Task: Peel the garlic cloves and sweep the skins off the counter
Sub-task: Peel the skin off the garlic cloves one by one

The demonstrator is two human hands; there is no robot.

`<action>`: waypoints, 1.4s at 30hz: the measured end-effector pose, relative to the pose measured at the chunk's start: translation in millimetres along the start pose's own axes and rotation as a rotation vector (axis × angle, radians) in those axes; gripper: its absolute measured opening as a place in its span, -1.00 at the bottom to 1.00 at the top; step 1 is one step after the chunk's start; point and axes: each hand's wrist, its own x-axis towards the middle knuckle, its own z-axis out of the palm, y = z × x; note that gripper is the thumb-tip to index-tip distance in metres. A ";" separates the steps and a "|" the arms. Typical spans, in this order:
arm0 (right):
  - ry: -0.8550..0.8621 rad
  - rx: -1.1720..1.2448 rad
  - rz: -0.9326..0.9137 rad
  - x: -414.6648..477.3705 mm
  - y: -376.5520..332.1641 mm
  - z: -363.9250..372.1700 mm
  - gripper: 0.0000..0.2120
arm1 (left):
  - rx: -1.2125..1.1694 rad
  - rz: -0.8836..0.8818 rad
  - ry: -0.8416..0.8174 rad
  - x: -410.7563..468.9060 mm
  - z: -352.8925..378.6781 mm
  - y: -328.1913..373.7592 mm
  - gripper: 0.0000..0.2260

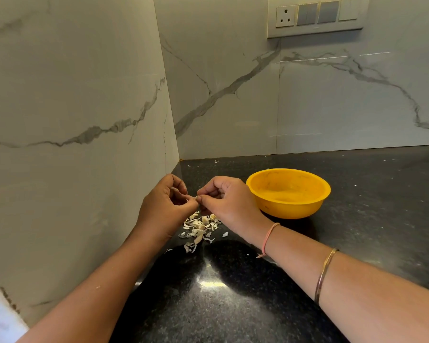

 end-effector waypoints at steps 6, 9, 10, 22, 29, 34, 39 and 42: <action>-0.012 0.051 0.030 -0.5 -1.6 -0.5 -0.94 | 0.006 -0.005 -0.007 -0.3 0.9 -1.0 -0.76; -0.022 0.100 0.047 -0.7 -2.1 -0.3 -0.93 | -0.008 -0.003 -0.002 -0.5 0.1 -0.6 -0.75; -0.024 0.120 0.052 -0.8 -2.5 -0.4 -0.92 | -0.012 -0.002 0.002 -0.3 0.0 -0.7 -0.75; -0.041 0.418 0.207 -2.7 -6.0 -2.4 -0.84 | -0.335 -0.160 0.003 0.6 -0.8 4.7 -0.85; -0.082 0.391 0.150 -5.4 -7.9 -2.1 -0.78 | -0.363 -0.175 -0.011 0.0 -2.2 5.9 -0.89; -0.080 0.353 0.137 -5.5 -9.3 -3.8 -0.81 | -0.352 -0.166 -0.034 0.8 -2.0 4.7 -0.86; -0.080 0.373 0.144 -5.1 -7.9 -2.6 -0.80 | -0.338 -0.167 -0.013 0.5 -1.2 4.2 -0.89; -0.083 0.371 0.149 -5.1 -7.7 -1.8 -0.75 | -0.334 -0.171 -0.020 0.5 -1.1 4.4 -0.89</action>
